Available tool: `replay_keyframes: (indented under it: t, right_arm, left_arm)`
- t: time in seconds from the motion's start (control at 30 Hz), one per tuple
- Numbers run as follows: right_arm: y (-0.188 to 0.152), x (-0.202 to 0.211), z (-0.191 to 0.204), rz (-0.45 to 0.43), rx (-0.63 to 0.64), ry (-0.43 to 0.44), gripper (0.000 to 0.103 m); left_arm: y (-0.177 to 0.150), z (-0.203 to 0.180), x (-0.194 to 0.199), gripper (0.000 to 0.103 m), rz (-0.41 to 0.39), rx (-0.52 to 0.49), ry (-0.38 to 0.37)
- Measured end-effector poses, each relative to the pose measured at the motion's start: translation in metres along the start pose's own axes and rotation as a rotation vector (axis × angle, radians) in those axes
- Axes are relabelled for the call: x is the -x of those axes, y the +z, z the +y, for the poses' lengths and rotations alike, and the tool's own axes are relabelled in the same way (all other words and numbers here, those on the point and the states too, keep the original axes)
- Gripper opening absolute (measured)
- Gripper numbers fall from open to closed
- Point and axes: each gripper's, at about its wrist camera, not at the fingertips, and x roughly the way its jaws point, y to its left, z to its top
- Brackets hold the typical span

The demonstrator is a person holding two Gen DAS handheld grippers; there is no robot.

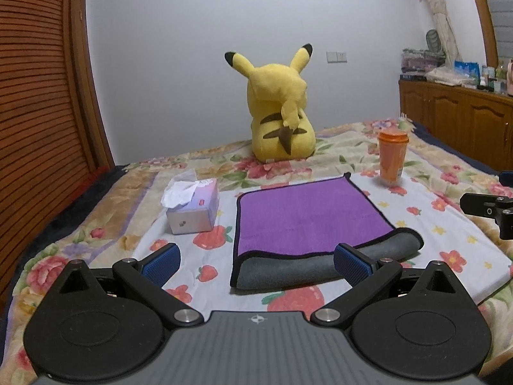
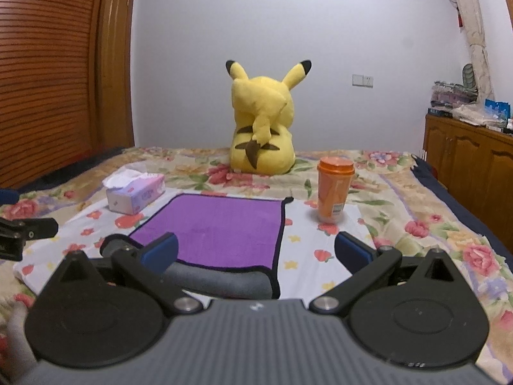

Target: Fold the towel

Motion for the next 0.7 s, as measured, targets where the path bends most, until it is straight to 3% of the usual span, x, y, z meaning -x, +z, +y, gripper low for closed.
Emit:
replay_keyframes:
  t: [0.7]
  right_arm:
    - [0.004,-0.044,-0.003,0.079,0.011,0.034,0.103]
  left_arm:
    - [0.007,0.012,-0.050,0.103,0.094,0.025,-0.029]
